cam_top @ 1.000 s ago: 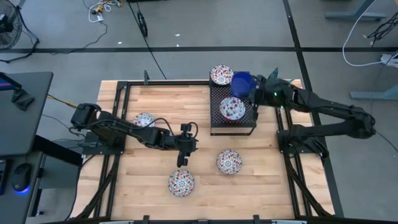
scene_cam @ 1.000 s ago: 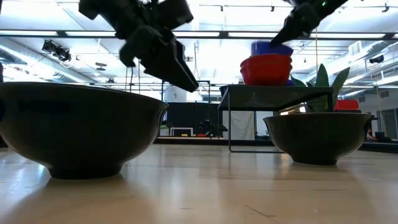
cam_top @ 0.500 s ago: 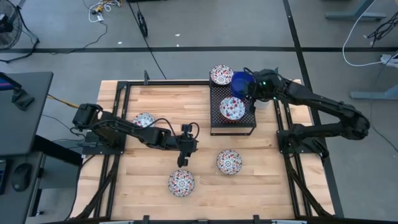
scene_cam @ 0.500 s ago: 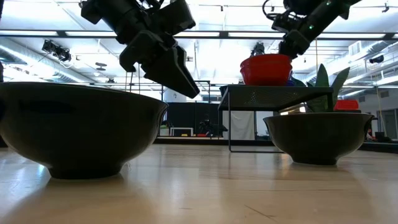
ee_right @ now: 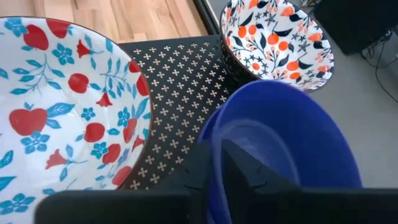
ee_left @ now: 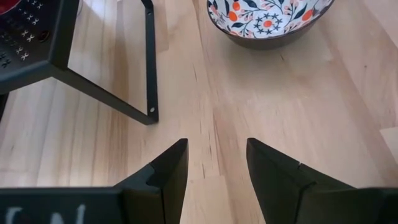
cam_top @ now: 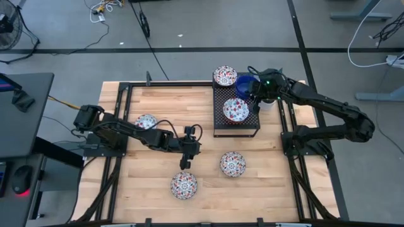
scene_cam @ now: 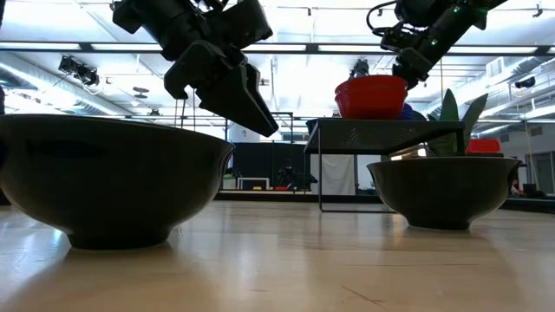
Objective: Pick & Place Mini bowls
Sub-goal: Stack the blue bowl on top of the other blue bowl on the shelf, then stack the right orange patterned bowl on top of the other orange patterned bowl on the shelf
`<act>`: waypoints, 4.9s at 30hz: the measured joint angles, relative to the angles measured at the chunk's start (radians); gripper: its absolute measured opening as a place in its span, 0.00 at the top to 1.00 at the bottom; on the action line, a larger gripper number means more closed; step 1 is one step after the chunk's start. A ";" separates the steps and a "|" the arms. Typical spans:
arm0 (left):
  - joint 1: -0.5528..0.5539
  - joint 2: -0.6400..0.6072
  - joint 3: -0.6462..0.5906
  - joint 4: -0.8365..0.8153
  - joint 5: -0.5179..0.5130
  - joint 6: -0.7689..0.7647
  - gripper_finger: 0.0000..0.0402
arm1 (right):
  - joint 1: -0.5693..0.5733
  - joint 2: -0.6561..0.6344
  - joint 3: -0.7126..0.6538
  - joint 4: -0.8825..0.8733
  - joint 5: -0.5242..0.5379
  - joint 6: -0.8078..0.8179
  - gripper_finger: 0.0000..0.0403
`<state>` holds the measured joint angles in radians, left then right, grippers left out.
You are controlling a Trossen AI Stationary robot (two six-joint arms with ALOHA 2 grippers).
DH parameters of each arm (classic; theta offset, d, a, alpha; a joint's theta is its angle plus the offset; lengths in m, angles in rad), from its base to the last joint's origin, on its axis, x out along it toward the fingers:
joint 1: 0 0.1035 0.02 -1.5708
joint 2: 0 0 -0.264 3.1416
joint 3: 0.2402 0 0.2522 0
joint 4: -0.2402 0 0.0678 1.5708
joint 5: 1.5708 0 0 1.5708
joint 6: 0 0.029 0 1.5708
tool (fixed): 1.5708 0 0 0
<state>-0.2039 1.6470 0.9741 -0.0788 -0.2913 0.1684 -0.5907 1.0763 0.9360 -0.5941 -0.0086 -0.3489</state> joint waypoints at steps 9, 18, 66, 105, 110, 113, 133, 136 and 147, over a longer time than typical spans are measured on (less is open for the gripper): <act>0.000 0.000 0.000 0.000 0.000 -0.001 0.58 | 0.000 -0.009 0.000 0.024 0.001 0.000 0.71; 0.000 0.000 0.000 0.000 0.000 0.000 0.58 | 0.034 -0.113 0.022 0.029 0.005 0.041 0.62; 0.049 0.008 0.000 0.070 0.121 0.048 0.58 | 1.232 0.473 -0.116 0.308 0.315 0.695 0.57; 0.036 0.023 -0.045 0.060 0.192 -0.024 0.58 | 1.302 0.513 0.296 -0.124 0.440 0.380 0.98; 0.038 0.023 -0.222 0.364 0.232 -0.027 0.58 | 1.285 0.513 0.441 -0.281 0.566 0.306 0.98; 0.039 0.022 -0.307 0.489 0.190 -0.044 0.58 | 1.242 0.504 0.518 -0.349 0.612 0.273 0.98; 0.038 -0.027 -0.379 0.518 0.066 -0.089 0.58 | 0.447 0.298 0.742 -0.322 0.442 -0.107 0.98; 0.038 -0.027 -0.379 0.512 0.066 -0.113 0.58 | 0.337 0.310 0.742 -0.332 0.345 -0.124 0.98; 0.038 -0.027 -0.379 0.507 0.067 -0.184 0.58 | 0.102 0.429 0.742 -0.317 0.113 -0.202 0.98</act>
<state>-0.1661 1.6203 0.5949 0.4286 -0.2245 -0.0154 -0.4890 1.5054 1.6779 -0.9108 0.1041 -0.5512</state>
